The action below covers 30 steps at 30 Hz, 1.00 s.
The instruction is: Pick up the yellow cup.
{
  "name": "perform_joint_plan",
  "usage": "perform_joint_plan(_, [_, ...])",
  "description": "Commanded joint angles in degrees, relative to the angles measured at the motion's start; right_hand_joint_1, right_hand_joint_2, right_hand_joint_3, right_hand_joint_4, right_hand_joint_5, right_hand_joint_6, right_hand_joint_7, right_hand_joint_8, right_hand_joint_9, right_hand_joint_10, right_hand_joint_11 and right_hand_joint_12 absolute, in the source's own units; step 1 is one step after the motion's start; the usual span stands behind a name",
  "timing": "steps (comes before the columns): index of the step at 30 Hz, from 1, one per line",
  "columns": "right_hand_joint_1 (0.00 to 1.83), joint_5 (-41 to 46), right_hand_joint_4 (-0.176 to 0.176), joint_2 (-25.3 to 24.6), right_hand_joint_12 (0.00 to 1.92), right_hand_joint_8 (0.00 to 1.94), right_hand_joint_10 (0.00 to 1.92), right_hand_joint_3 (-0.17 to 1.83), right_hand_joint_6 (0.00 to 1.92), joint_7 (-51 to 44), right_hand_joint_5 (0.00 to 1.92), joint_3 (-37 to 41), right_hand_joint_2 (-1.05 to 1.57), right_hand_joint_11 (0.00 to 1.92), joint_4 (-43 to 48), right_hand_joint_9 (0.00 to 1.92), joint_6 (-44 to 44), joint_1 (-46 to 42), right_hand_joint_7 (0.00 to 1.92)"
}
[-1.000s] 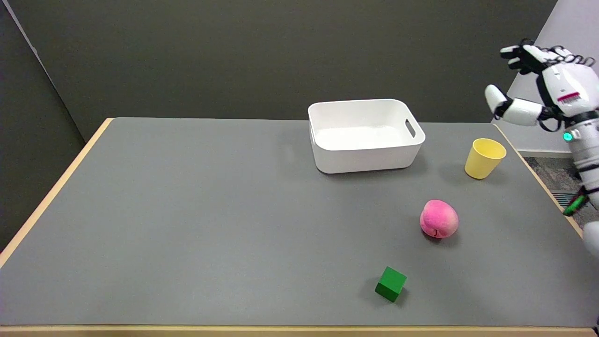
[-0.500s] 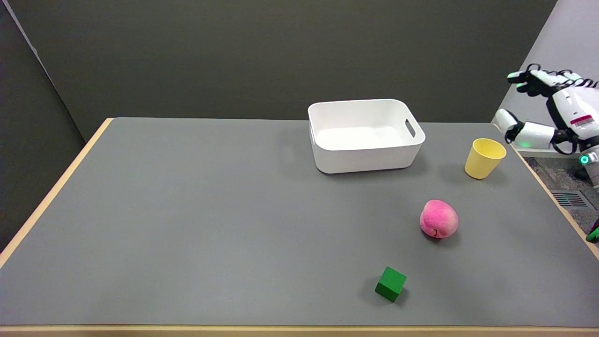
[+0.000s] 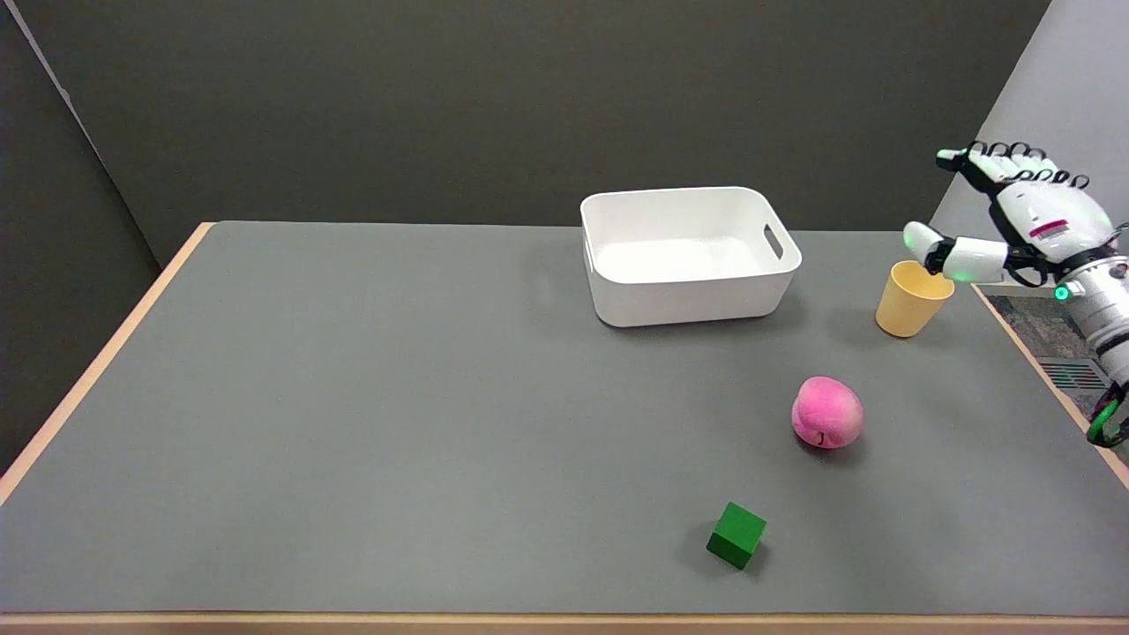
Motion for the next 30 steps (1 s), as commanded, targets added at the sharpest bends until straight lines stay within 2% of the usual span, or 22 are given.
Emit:
perform_joint_plan(1, [0.2,-3.55,0.027,1.8,1.03,0.25,0.55,0.84,0.34,0.64,0.12,-6.95,0.55,0.0,-7.87,0.0,-17.0,8.12,0.1])
perform_joint_plan(3, [0.18,-3.55,0.027,1.07,1.03,0.3,0.52,0.93,0.4,0.64,0.09,-7.06,0.51,0.0,-8.37,0.01,-16.73,7.69,0.09])
perform_joint_plan(6, [0.18,-3.55,0.027,0.3,1.03,0.32,0.53,0.94,0.41,0.64,0.11,-6.82,0.51,0.0,-8.25,0.01,-16.37,7.29,0.12])
perform_joint_plan(9, [0.27,-3.55,0.03,0.22,0.96,0.35,0.52,1.0,0.45,0.64,0.1,-6.62,0.56,0.0,-7.38,0.01,-15.7,7.09,0.1])
perform_joint_plan(11, [0.27,-3.63,0.031,0.34,0.96,0.35,0.53,1.0,0.45,0.64,0.1,-6.3,0.55,0.0,-6.63,0.02,-15.27,7.09,0.11])
perform_joint_plan(13, [0.17,-3.63,0.03,0.76,1.05,0.32,0.54,0.94,0.42,0.64,0.13,-6.05,0.51,0.0,-5.78,0.02,-14.8,6.97,0.15])
perform_joint_plan(17, [0.17,-4.16,0.033,1.34,1.06,0.31,0.56,0.92,0.41,0.64,0.13,-6.06,0.51,0.0,-4.93,0.03,-14.65,7.25,0.15])
perform_joint_plan(21, [0.2,-4.91,0.031,1.62,1.08,0.26,0.56,0.82,0.35,0.64,0.16,-6.79,0.56,0.0,-5.78,0.03,-14.82,8.18,0.19])
perform_joint_plan(24, [0.16,-4.91,0.034,1.78,1.07,0.31,0.58,0.92,0.41,0.68,0.14,-8.05,0.51,0.0,-7.28,0.03,-15.09,9.2,0.16])
perform_joint_plan(30, [0.14,-4.43,0.032,1.82,1.07,0.32,0.6,0.93,0.42,1.12,0.14,-11.67,0.51,0.0,-12.8,0.02,-15.01,12.1,0.17])
